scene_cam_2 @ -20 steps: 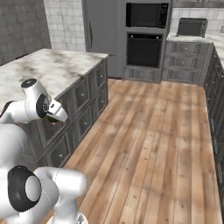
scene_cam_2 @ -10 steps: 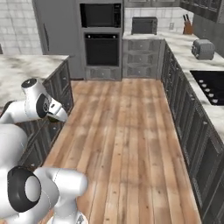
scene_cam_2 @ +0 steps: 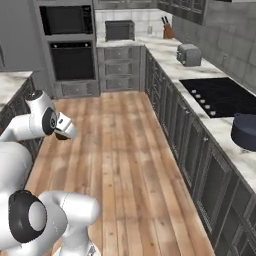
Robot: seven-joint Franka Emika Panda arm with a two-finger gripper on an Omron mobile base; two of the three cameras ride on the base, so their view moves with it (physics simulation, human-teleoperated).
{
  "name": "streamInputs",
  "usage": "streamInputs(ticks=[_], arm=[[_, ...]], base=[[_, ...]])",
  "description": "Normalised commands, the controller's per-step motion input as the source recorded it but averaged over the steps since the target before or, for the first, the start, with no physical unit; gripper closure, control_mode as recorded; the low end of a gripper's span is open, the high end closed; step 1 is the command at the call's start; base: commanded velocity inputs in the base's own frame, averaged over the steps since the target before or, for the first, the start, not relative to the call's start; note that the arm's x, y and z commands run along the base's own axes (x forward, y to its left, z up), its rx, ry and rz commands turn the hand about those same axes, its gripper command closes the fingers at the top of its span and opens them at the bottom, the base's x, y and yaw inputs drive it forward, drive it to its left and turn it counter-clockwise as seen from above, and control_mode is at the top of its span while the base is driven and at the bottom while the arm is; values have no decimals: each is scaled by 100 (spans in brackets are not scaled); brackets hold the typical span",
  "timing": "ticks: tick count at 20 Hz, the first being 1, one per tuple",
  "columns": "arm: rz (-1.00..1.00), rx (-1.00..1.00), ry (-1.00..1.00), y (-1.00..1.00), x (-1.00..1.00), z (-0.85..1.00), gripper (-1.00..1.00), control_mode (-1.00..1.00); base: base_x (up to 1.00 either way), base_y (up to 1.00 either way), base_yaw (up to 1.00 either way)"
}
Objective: Turn on the sink faucet. Then move the avocado from the counter to the sink. Turn off the sink. Move the vegetable from the sink to the pot next to the stove. Finally move the pot to the rear left burner.
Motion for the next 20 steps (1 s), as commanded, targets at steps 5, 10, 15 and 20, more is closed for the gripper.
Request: streamInputs(ticks=[5,10,15,20], arm=[[0,0,0,0,0,0,100,100],[0,0,0,0,0,0,100,100],[0,0,0,0,0,0,100,100],[0,0,0,0,0,0,100,100]], base=[[62,-1,-35],[64,0,-39],[69,-2,-39],[76,0,-40]])
